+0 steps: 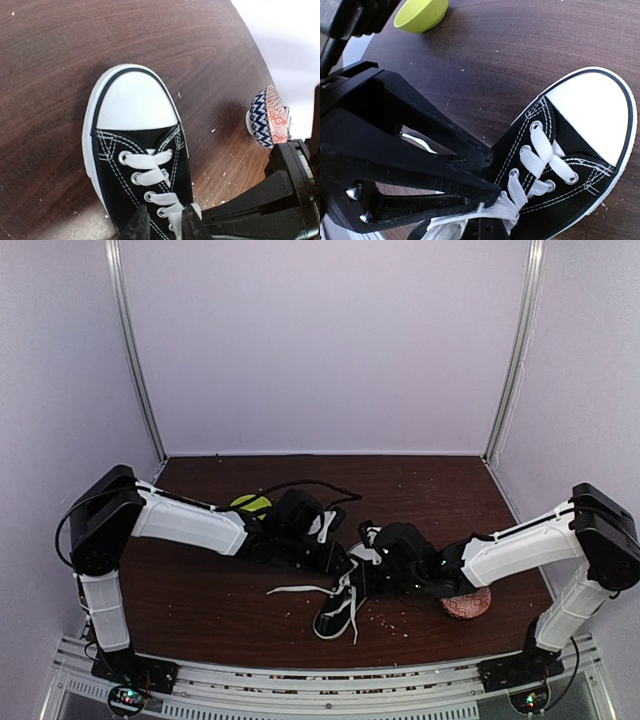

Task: Tie the shoes

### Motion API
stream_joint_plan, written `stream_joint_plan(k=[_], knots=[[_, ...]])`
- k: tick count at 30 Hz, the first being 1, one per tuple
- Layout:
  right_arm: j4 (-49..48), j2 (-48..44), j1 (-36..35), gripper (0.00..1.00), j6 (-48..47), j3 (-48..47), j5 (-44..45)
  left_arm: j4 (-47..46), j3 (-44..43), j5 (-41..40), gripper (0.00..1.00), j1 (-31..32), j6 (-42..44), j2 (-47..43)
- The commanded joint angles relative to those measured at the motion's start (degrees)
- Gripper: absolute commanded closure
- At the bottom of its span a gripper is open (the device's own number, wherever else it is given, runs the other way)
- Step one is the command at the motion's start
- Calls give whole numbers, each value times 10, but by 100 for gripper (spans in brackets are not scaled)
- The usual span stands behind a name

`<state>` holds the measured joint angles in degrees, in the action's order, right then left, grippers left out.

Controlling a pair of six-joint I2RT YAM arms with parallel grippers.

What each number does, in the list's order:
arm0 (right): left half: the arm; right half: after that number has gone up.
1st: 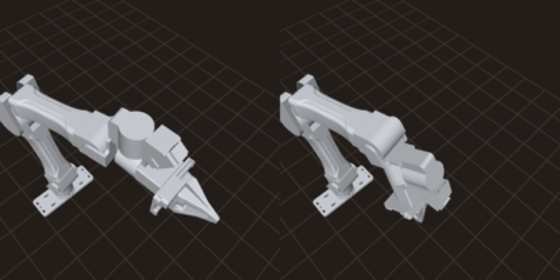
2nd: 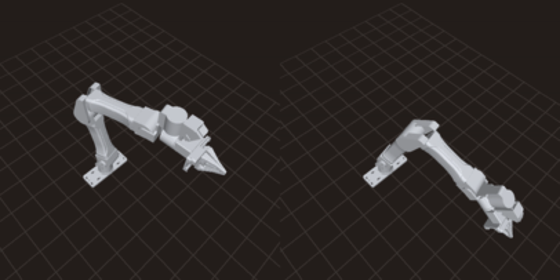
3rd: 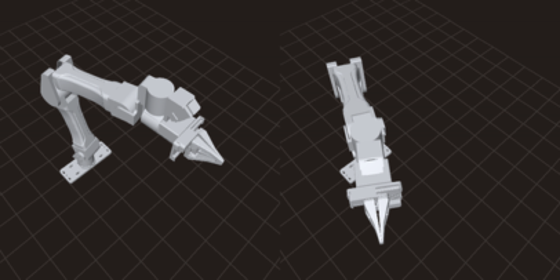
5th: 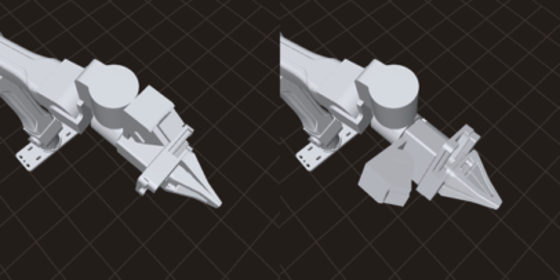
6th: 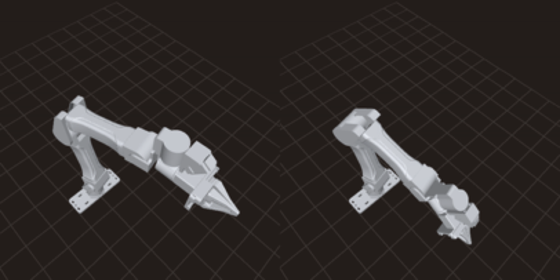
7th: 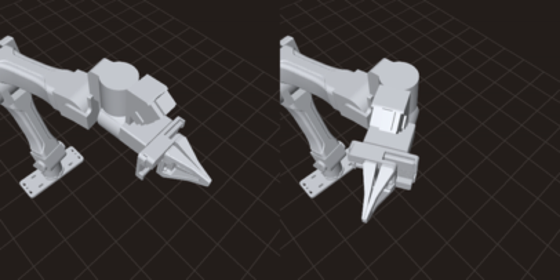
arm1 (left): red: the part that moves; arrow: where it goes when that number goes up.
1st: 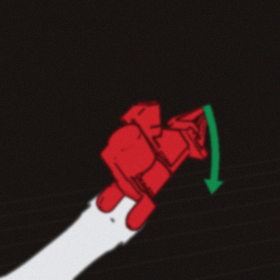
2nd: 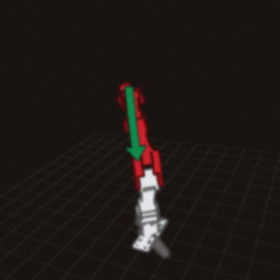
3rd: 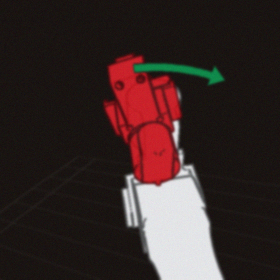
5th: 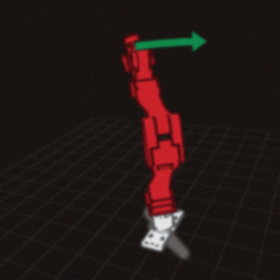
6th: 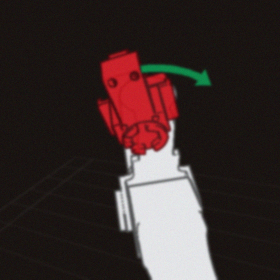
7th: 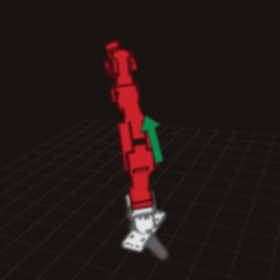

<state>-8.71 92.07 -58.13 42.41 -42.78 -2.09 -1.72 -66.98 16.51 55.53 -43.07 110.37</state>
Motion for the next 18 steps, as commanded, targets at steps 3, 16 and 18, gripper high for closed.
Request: stream_joint_plan(k=[3,16,18], knots=[[-6,3,2,100,4,8,13,-53,18,37,75,-3,-12,10],[-7,2,1,100,4,9,14,-116,45,81,70,-3,-39,12],[-7,1,2,100,4,8,14,-122,44,88,72,-3,-42,18]])
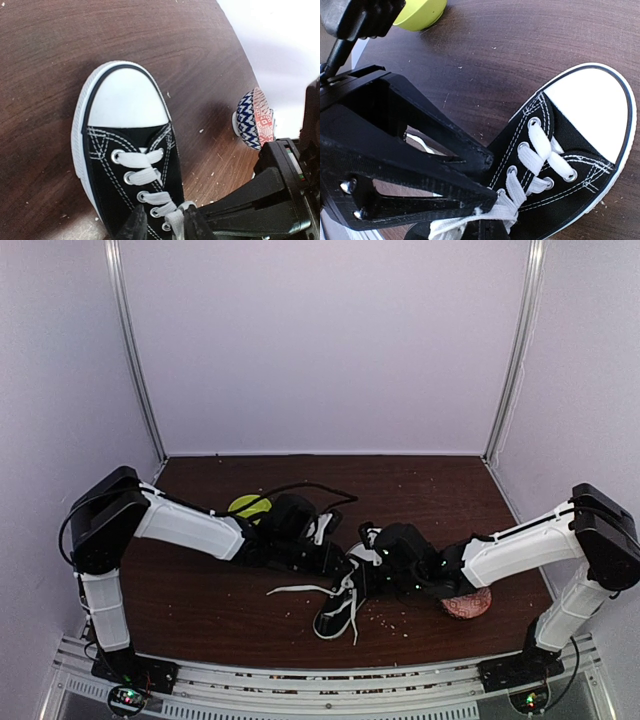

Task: Tie the shoes

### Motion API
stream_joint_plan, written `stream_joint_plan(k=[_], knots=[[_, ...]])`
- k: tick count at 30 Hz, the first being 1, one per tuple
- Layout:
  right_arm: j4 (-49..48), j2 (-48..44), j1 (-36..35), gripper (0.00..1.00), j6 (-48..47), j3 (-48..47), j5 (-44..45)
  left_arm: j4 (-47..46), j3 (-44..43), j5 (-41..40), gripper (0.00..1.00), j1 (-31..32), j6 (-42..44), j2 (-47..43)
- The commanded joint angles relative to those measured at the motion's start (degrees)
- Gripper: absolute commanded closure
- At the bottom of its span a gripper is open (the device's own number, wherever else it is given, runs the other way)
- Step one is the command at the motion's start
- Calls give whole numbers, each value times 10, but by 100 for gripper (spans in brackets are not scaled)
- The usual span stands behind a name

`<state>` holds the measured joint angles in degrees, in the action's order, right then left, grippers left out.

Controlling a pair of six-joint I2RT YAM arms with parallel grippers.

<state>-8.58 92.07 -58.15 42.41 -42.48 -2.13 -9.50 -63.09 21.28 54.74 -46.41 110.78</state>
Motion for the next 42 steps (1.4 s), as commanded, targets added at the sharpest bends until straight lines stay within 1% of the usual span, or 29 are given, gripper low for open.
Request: stream_joint_plan(k=[1,3,10,11,18,23,28,32,36,38,42], knots=[[-8,1,2,100,4,5,15,-48,5,44,73,5,-10,16],[-7,0,2,100,4,5,15,-58,6,51,77,5,-16,20],[-6,-3,2,100,3,7,19,-67,10,57,99,5,-26,24],[-6,-5,3,100,3,8,21,-67,11,57,100,5,-27,23],[20,-50,3,99,-16,16,36,-66,20,31,100,5,-37,14],[55,-112,3,83,-33,40,62,-58,24,17,100,5,-38,7],[70,-149,1,70,-51,59,67,-58,23,15,100,4,-36,3],[71,-147,-15,61,-57,52,65,-57,25,12,100,5,-37,0],[70,-124,-36,55,-58,31,65,-57,26,12,100,5,-37,0],[70,-106,-44,54,-61,18,66,-57,25,13,100,5,-37,0],[63,-78,-49,54,-61,-4,64,-55,24,14,100,4,-34,0]])
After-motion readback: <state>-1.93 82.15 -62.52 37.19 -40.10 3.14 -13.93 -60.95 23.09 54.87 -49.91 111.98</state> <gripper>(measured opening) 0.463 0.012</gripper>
